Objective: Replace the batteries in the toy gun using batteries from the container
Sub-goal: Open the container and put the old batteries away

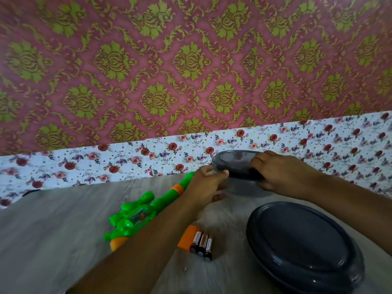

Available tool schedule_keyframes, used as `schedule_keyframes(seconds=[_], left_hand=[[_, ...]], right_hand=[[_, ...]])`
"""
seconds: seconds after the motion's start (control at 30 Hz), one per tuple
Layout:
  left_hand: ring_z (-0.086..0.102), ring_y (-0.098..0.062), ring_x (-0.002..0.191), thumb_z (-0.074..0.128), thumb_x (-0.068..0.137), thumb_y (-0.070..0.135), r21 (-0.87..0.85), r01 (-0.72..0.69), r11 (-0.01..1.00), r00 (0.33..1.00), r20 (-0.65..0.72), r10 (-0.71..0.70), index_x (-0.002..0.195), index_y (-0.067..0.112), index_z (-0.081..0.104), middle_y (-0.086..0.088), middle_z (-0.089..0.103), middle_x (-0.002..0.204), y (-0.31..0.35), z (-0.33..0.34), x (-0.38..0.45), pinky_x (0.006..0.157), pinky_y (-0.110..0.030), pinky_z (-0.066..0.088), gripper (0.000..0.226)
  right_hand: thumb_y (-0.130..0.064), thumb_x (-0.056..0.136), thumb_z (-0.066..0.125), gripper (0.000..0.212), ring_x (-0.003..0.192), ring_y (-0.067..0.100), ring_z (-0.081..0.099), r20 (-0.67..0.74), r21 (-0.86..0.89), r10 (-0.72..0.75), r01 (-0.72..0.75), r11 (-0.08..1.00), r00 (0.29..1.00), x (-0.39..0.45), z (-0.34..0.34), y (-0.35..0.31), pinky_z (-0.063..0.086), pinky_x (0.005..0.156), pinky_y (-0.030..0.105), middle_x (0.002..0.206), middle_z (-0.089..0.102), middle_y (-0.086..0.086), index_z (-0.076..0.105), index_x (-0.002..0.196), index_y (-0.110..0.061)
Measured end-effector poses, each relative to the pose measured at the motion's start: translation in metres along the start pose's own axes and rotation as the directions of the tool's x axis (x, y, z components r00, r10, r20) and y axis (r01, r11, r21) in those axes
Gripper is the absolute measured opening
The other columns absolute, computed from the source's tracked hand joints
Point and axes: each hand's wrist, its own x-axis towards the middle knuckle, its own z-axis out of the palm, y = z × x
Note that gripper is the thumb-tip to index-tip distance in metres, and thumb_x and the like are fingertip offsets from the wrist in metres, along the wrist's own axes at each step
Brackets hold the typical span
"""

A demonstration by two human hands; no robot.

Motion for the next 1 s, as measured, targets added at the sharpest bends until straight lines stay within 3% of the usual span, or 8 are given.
schedule_keyframes(seconds=[0.2, 0.27, 0.4, 0.53, 0.7, 0.83, 0.9, 1.0], left_hand=[[0.059, -0.012, 0.096, 0.066, 0.085, 0.016, 0.006, -0.201, 0.98, 0.969, -0.145, 0.199, 0.112, 0.026, 0.051, 0.005, 0.06, 0.108, 0.004, -0.073, -0.063, 0.077, -0.02, 0.053, 0.033], [0.054, -0.014, 0.107, 0.071, 0.079, 0.021, 0.055, -0.255, 0.965, 0.935, -0.238, 0.261, 0.133, 0.023, 0.041, 0.005, 0.053, 0.121, 0.003, -0.104, -0.082, 0.087, -0.029, 0.049, 0.062], [0.041, -0.011, 0.125, 0.084, 0.057, 0.047, 0.333, -0.321, 0.887, 0.855, -0.302, 0.423, 0.136, 0.033, 0.031, 0.013, 0.041, 0.137, -0.007, -0.174, -0.123, 0.086, -0.024, 0.042, 0.096], [0.031, -0.011, 0.136, 0.073, 0.034, 0.08, 0.541, -0.191, 0.819, 0.826, -0.363, 0.432, 0.146, 0.041, 0.011, 0.013, 0.027, 0.152, -0.027, -0.239, -0.167, 0.105, -0.042, 0.039, 0.134], [0.04, 0.006, 0.129, 0.081, 0.037, 0.07, 0.53, -0.209, 0.822, 0.831, -0.347, 0.435, 0.143, 0.048, 0.006, 0.024, 0.035, 0.143, -0.049, -0.291, -0.213, 0.099, -0.02, 0.043, 0.131], [0.04, -0.003, 0.133, 0.085, 0.039, 0.064, 0.491, -0.188, 0.851, 0.787, -0.443, 0.429, 0.142, 0.048, 0.011, 0.018, 0.034, 0.148, -0.071, -0.311, -0.228, 0.107, -0.038, 0.042, 0.127], [0.038, -0.006, 0.133, 0.082, 0.037, 0.068, 0.48, -0.15, 0.864, 0.77, -0.492, 0.407, 0.141, 0.044, 0.011, 0.019, 0.028, 0.148, -0.077, -0.315, -0.232, 0.107, -0.035, 0.04, 0.129], [0.036, -0.013, 0.135, 0.08, 0.031, 0.073, 0.438, -0.096, 0.894, 0.757, -0.551, 0.351, 0.142, 0.043, 0.007, 0.014, 0.027, 0.15, -0.08, -0.316, -0.234, 0.108, -0.039, 0.041, 0.137]], right_hand=[[-0.037, 0.092, 0.045, 0.045, 0.121, 0.019, 0.039, -0.142, 0.001, -0.142, 0.144, 0.99, 0.98, 0.002, -0.062, -0.053, 0.042, 0.091, 0.029, 0.129, 0.04, 0.005, 0.036, 0.13, -0.013], [-0.036, 0.092, 0.048, 0.044, 0.118, 0.02, 0.04, -0.203, 0.032, -0.189, 0.199, 0.979, 0.961, 0.009, -0.078, -0.076, 0.043, 0.088, 0.03, 0.127, 0.041, 0.006, 0.038, 0.128, -0.012], [-0.025, 0.076, 0.07, 0.04, 0.097, 0.026, 0.055, -0.392, 0.056, -0.318, 0.367, 0.928, 0.863, 0.027, -0.102, -0.127, 0.049, 0.065, 0.034, 0.106, 0.055, 0.01, 0.053, 0.107, -0.008], [-0.019, 0.07, 0.073, 0.045, 0.091, 0.023, 0.056, -0.441, 0.176, -0.383, 0.497, 0.85, 0.812, 0.042, -0.109, -0.182, 0.049, 0.064, 0.033, 0.105, 0.056, 0.008, 0.05, 0.108, -0.011], [-0.013, 0.071, 0.07, 0.041, 0.094, 0.025, 0.054, -0.481, 0.3, -0.397, 0.572, 0.764, 0.782, 0.057, -0.1, -0.253, 0.05, 0.066, 0.037, 0.107, 0.053, 0.007, 0.049, 0.106, -0.013], [-0.013, 0.075, 0.065, 0.036, 0.102, 0.024, 0.051, -0.461, 0.364, -0.372, 0.554, 0.749, 0.806, 0.073, -0.085, -0.291, 0.049, 0.075, 0.038, 0.113, 0.051, 0.004, 0.049, 0.107, -0.015], [-0.01, 0.075, 0.063, 0.034, 0.101, 0.023, 0.052, -0.449, 0.392, -0.353, 0.536, 0.747, 0.821, 0.082, -0.08, -0.301, 0.041, 0.075, 0.026, 0.112, 0.052, 0.003, 0.05, 0.105, -0.016], [-0.007, 0.073, 0.063, 0.034, 0.103, 0.021, 0.052, -0.417, 0.484, -0.296, 0.486, 0.727, 0.859, 0.084, -0.077, -0.304, 0.038, 0.078, 0.027, 0.112, 0.053, 0.003, 0.053, 0.104, -0.015]])
